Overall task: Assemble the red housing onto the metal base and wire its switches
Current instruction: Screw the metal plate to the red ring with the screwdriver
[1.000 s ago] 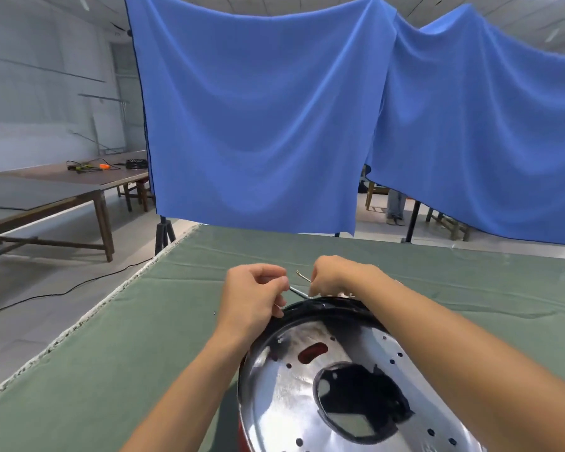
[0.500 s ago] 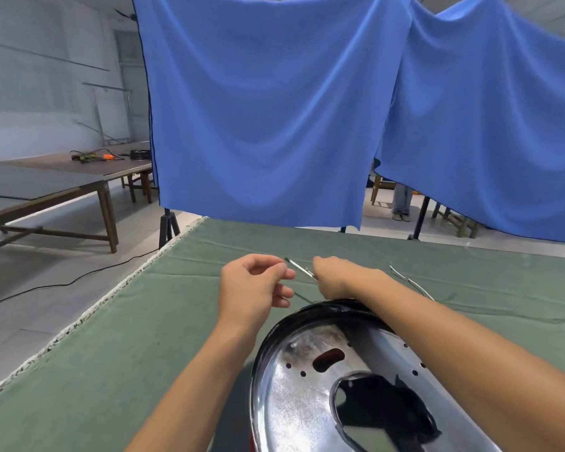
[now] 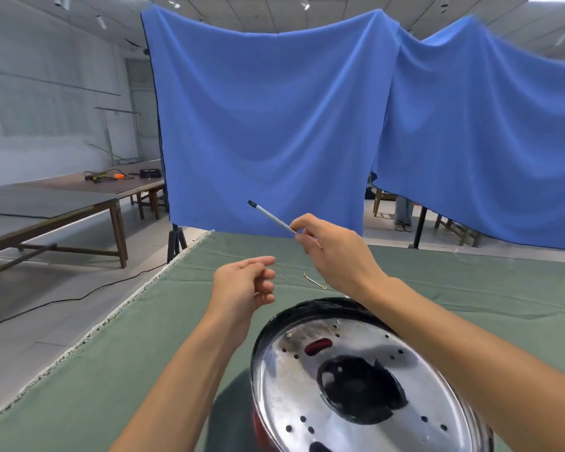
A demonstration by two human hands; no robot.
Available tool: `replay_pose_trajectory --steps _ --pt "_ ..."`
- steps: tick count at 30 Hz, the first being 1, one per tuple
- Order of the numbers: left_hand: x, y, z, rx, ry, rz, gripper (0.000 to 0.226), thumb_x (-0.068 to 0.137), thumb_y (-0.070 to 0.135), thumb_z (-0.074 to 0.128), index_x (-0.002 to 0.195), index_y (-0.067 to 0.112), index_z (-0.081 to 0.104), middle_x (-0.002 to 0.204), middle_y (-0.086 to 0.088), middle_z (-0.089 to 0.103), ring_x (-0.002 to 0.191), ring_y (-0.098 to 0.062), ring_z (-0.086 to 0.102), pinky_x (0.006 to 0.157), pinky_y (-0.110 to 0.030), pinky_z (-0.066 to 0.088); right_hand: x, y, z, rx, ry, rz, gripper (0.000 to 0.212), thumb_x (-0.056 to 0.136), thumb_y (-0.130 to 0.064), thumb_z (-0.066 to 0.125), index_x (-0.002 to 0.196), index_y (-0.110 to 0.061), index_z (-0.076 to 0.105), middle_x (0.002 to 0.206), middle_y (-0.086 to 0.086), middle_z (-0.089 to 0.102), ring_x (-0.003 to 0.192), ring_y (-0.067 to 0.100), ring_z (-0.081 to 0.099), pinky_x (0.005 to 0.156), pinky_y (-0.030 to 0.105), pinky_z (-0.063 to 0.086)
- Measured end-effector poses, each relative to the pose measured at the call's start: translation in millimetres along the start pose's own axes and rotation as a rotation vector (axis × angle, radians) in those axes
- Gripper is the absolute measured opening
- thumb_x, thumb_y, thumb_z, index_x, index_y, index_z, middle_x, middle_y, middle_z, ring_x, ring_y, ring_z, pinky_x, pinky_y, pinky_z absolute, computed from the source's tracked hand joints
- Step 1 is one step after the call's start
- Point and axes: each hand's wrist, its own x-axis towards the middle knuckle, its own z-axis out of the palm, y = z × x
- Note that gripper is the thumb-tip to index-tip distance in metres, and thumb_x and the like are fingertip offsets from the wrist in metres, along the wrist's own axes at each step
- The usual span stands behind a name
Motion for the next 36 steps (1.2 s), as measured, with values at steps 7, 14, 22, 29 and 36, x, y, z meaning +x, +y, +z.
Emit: replay_pose_trajectory --steps 7,14,22,29,36 --pt "-40.5 7.3 16.4 -0.102 -0.067 0.134 0.018 0.093 0.001 0.054 0.078 0.0 0.064 0.06 -0.004 0.057 0.043 -0.008 0.051 0.045 -0.02 0.049 -39.7 -21.1 -21.8 0.184 -0.092 0.048 0.015 0.097 -0.03 0.05 0.107 -0.027 0.061 0.068 -0.009 0.055 0.067 0.011 0.053 0.068 0.031 0.043" --pt "-55.7 3.9 23.0 -0.174 -0.05 0.095 0.017 0.093 0.009 0.056 0.082 0.0 0.066 0.054 0.001 0.058 0.042 -0.006 0.051 0.045 -0.019 0.05 -63.3 -27.9 -31.7 0.283 -0.073 0.065 0.011 0.092 -0.02 0.059 0.097 -0.018 0.069 0.065 -0.005 0.061 0.055 0.006 0.048 0.058 0.016 0.039" --pt "-54.7 14.9 39.3 -0.092 0.188 0.264 0.027 0.095 0.009 0.055 0.071 0.002 0.064 0.049 0.001 0.052 0.037 -0.006 0.047 0.044 -0.019 0.05 -87.0 -28.2 -51.1 -0.013 0.262 0.069 0.01 0.084 -0.03 0.064 0.088 -0.022 0.064 0.081 -0.007 0.055 0.082 0.011 0.047 0.069 0.027 0.041" --pt "-52.1 15.9 31.6 -0.408 0.358 0.046 0.025 0.096 0.01 0.055 0.073 0.0 0.06 0.063 -0.006 0.052 0.035 -0.004 0.052 0.044 -0.019 0.053 -93.9 -25.5 -48.6 -0.126 0.337 0.199 0.012 0.081 -0.036 0.062 0.083 -0.025 0.057 0.081 -0.011 0.057 0.084 0.016 0.05 0.062 0.028 0.037" --pt "-56.2 16.7 12.0 -0.456 0.194 -0.007 0.021 0.095 0.008 0.054 0.078 -0.002 0.061 0.05 -0.004 0.059 0.039 -0.007 0.058 0.046 -0.021 0.054 -102.5 -3.7 -40.7 -0.092 -0.081 0.178 0.042 0.086 -0.067 0.041 0.088 -0.027 0.056 0.075 -0.008 0.062 0.072 0.016 0.054 0.06 0.029 0.037"
